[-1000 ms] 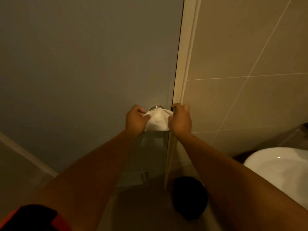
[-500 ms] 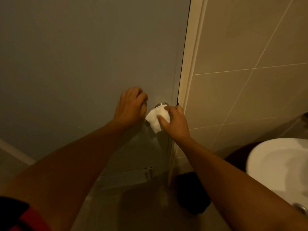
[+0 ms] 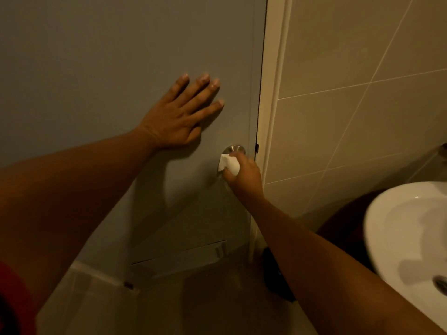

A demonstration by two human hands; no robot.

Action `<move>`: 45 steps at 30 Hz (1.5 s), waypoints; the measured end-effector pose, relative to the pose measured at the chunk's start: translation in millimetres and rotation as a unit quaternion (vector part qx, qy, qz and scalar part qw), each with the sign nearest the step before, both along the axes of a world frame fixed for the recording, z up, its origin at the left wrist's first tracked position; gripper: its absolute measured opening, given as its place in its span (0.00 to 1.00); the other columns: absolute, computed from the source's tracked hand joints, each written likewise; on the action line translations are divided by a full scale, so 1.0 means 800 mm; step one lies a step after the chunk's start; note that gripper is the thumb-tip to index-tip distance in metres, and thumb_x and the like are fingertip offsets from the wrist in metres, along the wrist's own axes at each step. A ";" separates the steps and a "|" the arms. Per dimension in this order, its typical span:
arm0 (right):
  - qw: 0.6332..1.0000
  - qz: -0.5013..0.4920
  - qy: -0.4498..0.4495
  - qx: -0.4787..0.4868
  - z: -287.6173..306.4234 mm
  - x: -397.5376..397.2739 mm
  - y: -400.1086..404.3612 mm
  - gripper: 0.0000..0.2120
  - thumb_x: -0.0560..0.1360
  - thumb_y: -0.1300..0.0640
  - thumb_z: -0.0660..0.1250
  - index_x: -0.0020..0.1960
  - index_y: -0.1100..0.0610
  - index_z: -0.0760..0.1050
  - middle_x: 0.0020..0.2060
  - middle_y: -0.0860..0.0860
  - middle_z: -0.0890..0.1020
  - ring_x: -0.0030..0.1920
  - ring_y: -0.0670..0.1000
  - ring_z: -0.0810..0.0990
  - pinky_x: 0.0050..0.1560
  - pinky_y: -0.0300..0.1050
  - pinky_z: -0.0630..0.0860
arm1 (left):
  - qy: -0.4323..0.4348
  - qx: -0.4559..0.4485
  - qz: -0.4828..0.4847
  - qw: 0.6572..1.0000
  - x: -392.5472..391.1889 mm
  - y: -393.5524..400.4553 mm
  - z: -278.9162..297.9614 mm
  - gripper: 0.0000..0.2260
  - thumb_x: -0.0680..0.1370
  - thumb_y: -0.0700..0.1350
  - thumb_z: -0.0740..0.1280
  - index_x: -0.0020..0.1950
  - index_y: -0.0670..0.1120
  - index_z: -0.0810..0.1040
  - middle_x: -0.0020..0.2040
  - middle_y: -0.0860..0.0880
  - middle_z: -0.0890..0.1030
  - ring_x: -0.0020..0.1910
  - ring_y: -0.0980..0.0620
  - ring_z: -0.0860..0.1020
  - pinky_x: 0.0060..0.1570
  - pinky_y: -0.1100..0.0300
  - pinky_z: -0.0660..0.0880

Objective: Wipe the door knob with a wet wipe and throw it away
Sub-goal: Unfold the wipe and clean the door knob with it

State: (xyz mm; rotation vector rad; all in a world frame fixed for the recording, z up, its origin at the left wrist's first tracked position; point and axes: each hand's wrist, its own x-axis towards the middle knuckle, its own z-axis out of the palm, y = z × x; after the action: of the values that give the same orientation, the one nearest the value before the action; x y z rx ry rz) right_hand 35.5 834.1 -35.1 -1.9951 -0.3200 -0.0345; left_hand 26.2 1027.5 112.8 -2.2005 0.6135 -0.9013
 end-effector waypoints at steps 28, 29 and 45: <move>0.989 -0.002 0.105 0.101 0.012 -0.023 -0.001 0.17 0.77 0.46 0.63 0.65 0.48 0.69 0.45 0.37 0.73 0.48 0.37 0.76 0.45 0.34 0.71 | -0.035 0.037 -0.016 0.999 0.009 0.007 -0.006 0.29 0.79 0.54 0.53 0.79 0.47 0.55 0.78 0.39 0.58 0.77 0.39 0.51 0.76 0.46 0.37; 0.994 -0.012 0.067 0.085 0.012 -0.025 0.001 0.15 0.77 0.50 0.65 0.63 0.49 0.72 0.45 0.35 0.72 0.47 0.32 0.75 0.43 0.29 0.68 | -0.037 0.035 -0.020 0.998 0.009 0.006 -0.008 0.29 0.79 0.53 0.54 0.79 0.47 0.56 0.78 0.39 0.59 0.77 0.39 0.51 0.76 0.45 0.38; 0.549 -0.084 0.385 0.737 0.017 -0.019 0.043 0.16 0.74 0.59 0.70 0.61 0.58 0.74 0.55 0.61 0.78 0.40 0.50 0.80 0.30 0.37 0.78 | -0.050 0.039 -0.021 0.998 0.011 0.007 -0.010 0.29 0.79 0.53 0.54 0.79 0.47 0.57 0.78 0.39 0.60 0.77 0.39 0.53 0.75 0.43 0.42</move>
State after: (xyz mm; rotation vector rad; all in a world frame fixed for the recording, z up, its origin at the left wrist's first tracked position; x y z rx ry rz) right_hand 19.9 868.4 -21.9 -0.1715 0.4298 0.3449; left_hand 35.3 1032.9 104.5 -2.0668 0.6381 -0.9879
